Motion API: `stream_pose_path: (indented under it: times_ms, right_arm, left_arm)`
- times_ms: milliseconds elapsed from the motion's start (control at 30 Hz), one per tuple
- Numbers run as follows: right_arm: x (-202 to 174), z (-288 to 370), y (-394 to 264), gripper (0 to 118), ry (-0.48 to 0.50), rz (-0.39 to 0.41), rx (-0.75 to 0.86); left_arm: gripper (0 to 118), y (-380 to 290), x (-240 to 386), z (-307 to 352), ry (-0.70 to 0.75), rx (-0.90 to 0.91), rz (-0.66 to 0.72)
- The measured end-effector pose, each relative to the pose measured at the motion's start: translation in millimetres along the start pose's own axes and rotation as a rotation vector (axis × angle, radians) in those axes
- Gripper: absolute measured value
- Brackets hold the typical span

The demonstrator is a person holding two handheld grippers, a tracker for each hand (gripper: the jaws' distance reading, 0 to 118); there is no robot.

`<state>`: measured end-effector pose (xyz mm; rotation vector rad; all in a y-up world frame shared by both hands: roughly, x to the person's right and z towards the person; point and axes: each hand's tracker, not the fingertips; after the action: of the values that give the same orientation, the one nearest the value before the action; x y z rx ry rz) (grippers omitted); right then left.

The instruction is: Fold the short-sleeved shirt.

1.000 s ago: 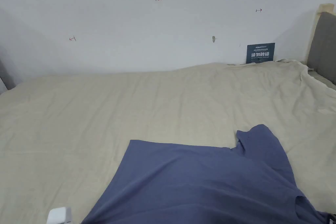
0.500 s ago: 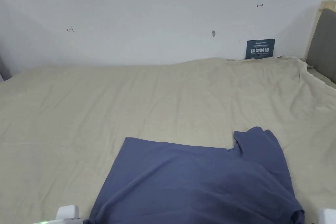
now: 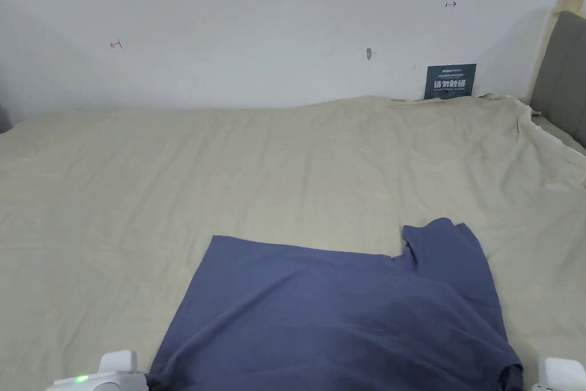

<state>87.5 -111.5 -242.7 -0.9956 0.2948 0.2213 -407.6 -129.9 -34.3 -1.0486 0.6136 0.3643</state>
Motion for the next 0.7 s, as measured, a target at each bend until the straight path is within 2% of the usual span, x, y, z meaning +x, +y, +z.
stream_pose_path:
  times_ms: [33,67,100,233,433,533,567,600,667,700]
  right_arm:
    - [4.7,5.6,2.6,68,-0.01,0.017,0.048]
    - [5.6,16.5,6.2,84,-0.01,0.025,0.087]
    - [6.2,28.6,10.5,93,-0.011,0.029,0.124]
    - [14.0,72.2,31.5,94,0.002,0.051,0.271]
    - [16.7,119.3,56.9,94,0.016,0.037,0.492]
    - [13.7,134.1,61.7,93,0.027,0.035,0.575]
    - [12.1,135.7,61.8,92,0.026,0.043,0.595]
    - [10.4,138.2,61.8,87,0.014,0.045,0.612]
    - [7.5,141.1,61.1,66,0.002,0.065,0.641]
    - [6.6,139.6,60.4,43,0.002,0.067,0.652]
  left_arm:
    - [79,2.7,0.4,7.3,-0.015,0.016,0.006]
    - [99,6.5,1.3,17.0,-0.036,0.05,0.019]
    - [114,10.0,0.1,19.8,-0.057,0.087,0.028]
    - [116,31.8,5.5,68.0,-0.118,0.264,0.038]
    - [116,61.3,25.3,128.9,-0.188,0.454,0.041]
    - [116,69.7,37.7,144.0,-0.16,0.545,0.012]
    - [113,70.5,42.2,147.8,-0.151,0.57,-0.002]
    - [102,70.4,46.7,151.3,-0.147,0.594,-0.016]
    - [65,71.6,50.0,149.3,-0.152,0.632,-0.054]
    - [36,71.2,52.6,149.2,-0.158,0.639,-0.06]
